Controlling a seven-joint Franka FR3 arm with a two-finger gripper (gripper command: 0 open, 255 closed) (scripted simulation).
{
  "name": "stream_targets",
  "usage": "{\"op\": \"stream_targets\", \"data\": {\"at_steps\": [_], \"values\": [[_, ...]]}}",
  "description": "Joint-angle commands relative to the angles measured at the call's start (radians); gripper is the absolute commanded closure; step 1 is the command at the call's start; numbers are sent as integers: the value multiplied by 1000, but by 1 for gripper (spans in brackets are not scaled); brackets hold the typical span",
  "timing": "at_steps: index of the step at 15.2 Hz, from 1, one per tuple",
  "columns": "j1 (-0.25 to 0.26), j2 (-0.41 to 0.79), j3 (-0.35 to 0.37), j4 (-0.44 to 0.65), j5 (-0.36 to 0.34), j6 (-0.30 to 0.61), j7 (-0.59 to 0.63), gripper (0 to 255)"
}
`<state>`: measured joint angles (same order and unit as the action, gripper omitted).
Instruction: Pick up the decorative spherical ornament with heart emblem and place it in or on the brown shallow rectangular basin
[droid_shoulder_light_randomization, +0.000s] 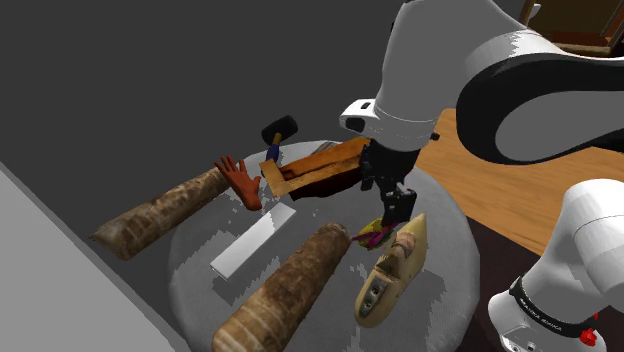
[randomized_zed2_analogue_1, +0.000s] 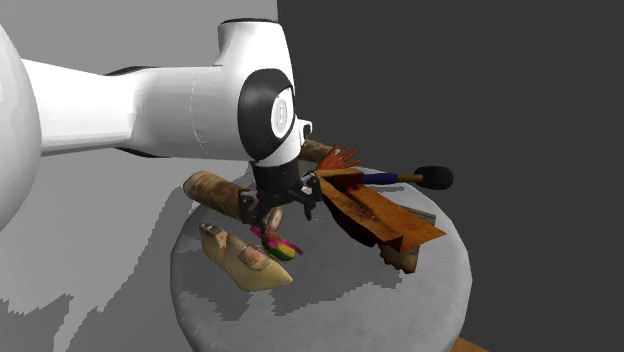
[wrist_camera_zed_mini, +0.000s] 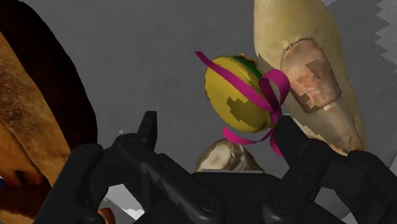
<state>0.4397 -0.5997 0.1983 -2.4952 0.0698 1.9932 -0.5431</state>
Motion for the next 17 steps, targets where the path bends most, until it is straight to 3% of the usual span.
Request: {"op": "stream_targets", "data": {"at_steps": [1,6,13,14,17], "values": [[5,9,3,-21,1,29,-7,0],[-10,30,21,-66,10,97,-13,0],[-77,21,81,-65,50,94,-46,0],[-79,28,81,-57,48,92,-47,255],[-72,6,85,-81,55,95,-42,255]]}}
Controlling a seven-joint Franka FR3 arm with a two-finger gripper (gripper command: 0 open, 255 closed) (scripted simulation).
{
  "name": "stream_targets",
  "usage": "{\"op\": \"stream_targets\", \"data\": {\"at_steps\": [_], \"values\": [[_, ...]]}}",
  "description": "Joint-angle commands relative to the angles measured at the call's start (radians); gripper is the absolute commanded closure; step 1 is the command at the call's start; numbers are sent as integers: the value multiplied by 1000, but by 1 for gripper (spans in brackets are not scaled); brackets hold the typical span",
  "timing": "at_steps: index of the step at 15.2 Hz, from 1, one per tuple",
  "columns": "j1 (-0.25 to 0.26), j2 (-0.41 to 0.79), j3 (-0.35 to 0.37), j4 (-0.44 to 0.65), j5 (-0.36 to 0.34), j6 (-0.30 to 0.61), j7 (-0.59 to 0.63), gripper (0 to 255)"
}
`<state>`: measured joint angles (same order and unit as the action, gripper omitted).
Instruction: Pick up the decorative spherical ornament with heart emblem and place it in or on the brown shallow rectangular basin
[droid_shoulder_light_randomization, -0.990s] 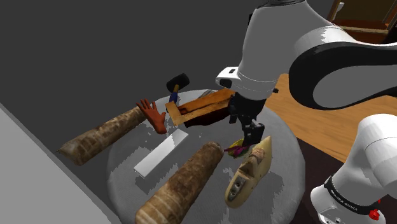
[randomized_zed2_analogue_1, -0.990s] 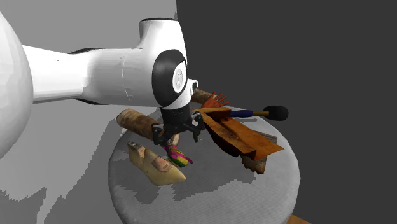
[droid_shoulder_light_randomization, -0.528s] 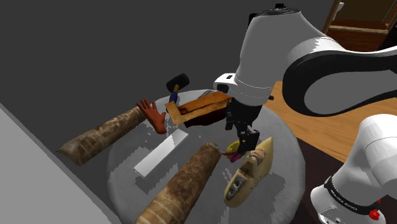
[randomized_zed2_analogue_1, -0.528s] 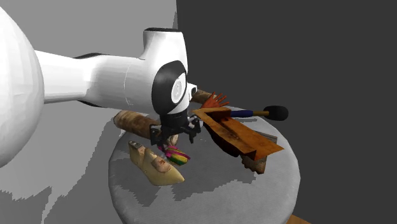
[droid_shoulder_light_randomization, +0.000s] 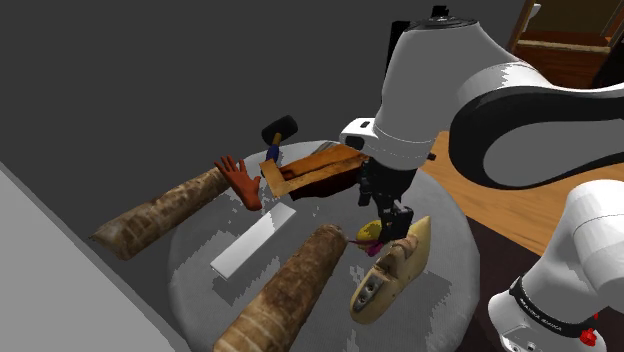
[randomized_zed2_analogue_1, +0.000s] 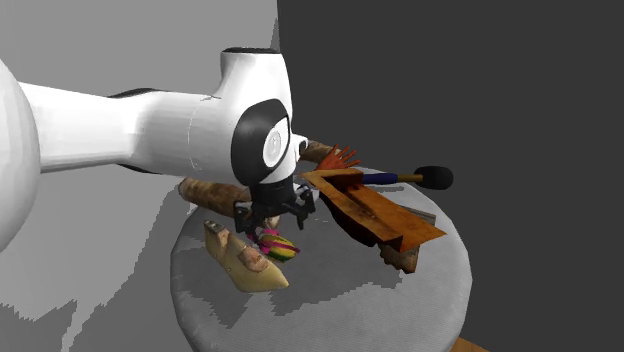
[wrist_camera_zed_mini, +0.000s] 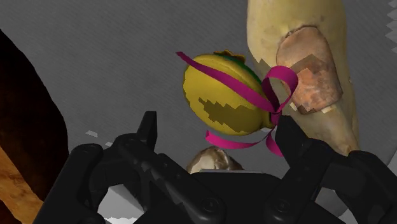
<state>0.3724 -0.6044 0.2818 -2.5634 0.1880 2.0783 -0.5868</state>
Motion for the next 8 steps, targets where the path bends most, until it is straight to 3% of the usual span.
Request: {"op": "stream_targets", "data": {"at_steps": [1,8], "values": [[-3,-5,-3,-12,-63,-7,0,255],[-12,18,-5,24,-69,-21,-5,255]]}}
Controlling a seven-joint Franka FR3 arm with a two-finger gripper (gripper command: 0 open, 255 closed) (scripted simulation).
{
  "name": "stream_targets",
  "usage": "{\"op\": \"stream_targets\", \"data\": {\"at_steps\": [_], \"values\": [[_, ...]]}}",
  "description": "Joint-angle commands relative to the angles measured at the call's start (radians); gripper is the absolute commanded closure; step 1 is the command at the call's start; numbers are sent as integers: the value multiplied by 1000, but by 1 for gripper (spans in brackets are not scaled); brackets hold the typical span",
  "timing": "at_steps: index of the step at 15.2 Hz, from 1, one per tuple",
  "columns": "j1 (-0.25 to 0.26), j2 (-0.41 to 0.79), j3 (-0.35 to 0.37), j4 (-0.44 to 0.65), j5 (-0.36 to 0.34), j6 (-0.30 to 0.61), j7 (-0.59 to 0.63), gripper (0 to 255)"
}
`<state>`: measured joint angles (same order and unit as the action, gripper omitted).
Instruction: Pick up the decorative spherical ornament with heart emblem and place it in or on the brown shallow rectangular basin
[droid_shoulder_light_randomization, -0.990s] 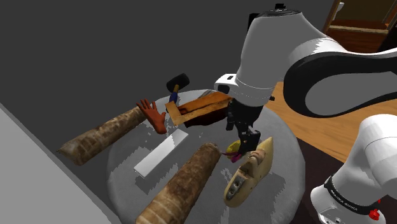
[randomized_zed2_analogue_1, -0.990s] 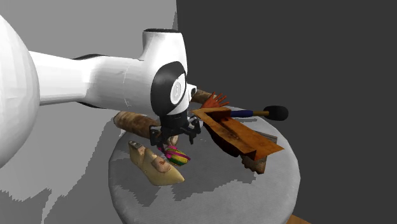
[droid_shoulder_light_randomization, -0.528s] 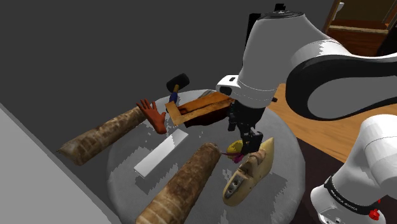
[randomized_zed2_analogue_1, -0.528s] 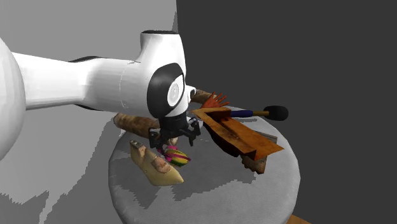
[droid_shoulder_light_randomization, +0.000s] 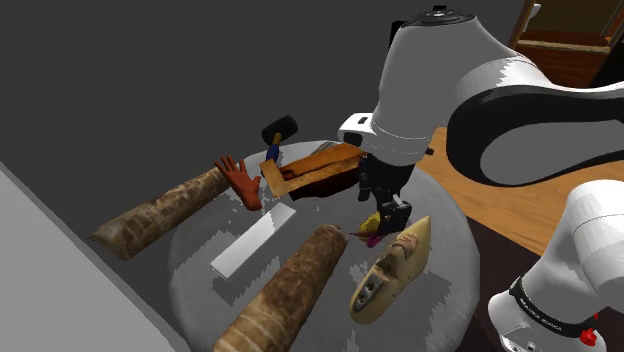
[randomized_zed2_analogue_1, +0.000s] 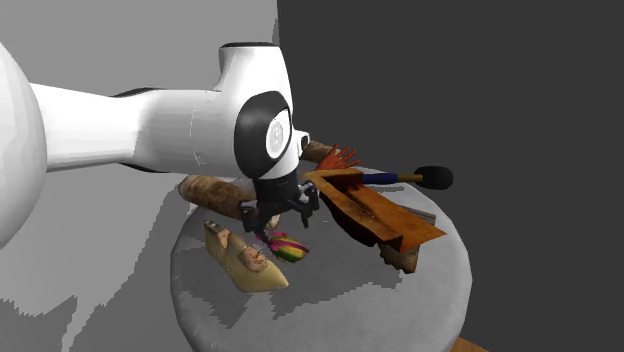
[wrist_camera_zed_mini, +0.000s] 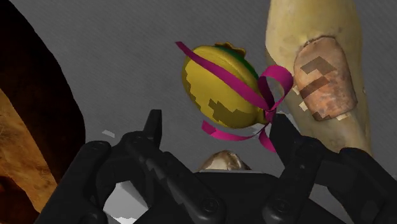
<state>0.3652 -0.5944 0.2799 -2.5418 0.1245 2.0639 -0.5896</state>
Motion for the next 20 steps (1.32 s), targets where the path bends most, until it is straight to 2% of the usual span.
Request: {"op": "stream_targets", "data": {"at_steps": [1,9,10,11,15,20], "values": [[-5,4,-5,14,-6,-21,-2,255],[-11,-13,-17,109,-13,-134,-6,255],[-9,-13,-14,97,-11,-119,-5,255],[-9,-13,-14,97,-11,-119,-5,0],[5,-66,-290,35,201,-261,-204,0],[12,-61,-279,-14,217,-208,-209,0]]}}
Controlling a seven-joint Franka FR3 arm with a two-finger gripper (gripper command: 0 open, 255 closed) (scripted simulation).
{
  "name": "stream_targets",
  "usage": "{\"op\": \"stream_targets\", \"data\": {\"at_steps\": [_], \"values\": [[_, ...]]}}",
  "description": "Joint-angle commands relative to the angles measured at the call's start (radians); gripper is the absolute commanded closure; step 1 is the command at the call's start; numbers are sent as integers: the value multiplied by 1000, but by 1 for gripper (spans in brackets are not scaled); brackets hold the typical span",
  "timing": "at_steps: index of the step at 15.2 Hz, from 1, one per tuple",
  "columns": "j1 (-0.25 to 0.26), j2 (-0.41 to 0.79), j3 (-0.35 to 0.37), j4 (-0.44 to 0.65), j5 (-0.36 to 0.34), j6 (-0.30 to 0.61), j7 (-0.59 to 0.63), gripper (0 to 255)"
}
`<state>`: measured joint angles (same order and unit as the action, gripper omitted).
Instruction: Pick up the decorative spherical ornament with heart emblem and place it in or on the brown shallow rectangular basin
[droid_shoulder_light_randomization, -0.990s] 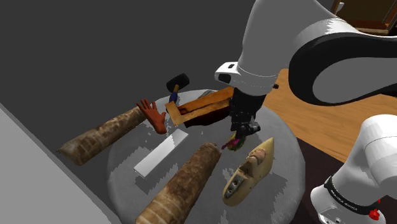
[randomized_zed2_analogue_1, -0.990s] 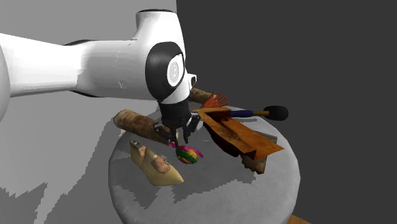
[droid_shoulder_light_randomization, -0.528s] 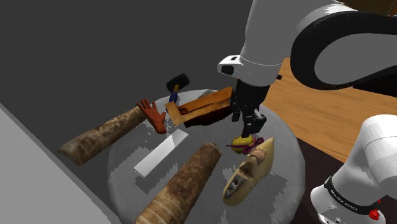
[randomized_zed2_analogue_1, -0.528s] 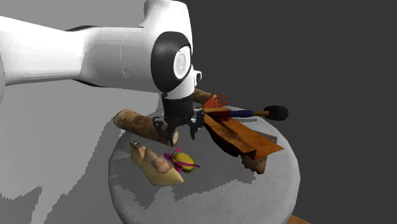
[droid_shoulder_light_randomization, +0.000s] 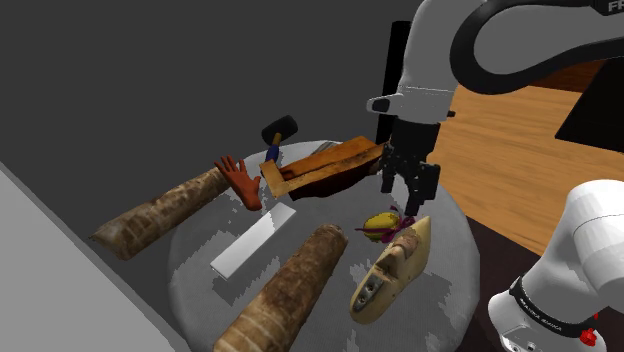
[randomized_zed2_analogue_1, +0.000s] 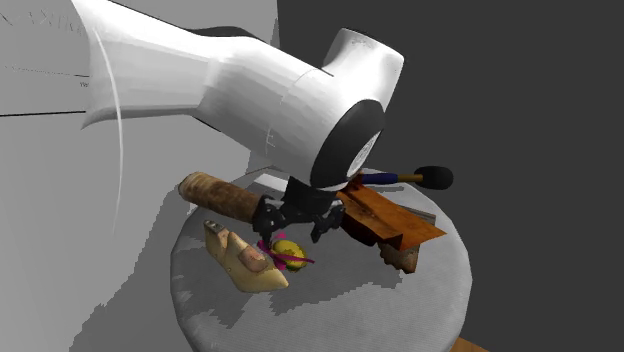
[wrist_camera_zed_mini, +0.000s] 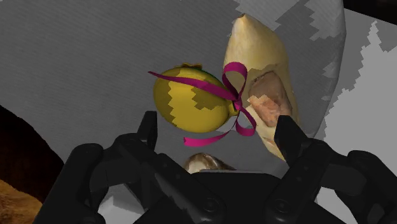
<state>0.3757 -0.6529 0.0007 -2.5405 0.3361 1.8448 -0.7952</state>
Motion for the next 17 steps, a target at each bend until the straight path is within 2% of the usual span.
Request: {"op": "stream_targets", "data": {"at_steps": [1,3,11,12,17], "values": [[4,-1,4,-26,9,25,-4,0],[9,5,13,-55,19,61,-6,0],[9,5,13,-55,19,61,-6,0],[9,5,13,-55,19,61,-6,255],[9,5,13,-55,19,61,-6,255]]}}
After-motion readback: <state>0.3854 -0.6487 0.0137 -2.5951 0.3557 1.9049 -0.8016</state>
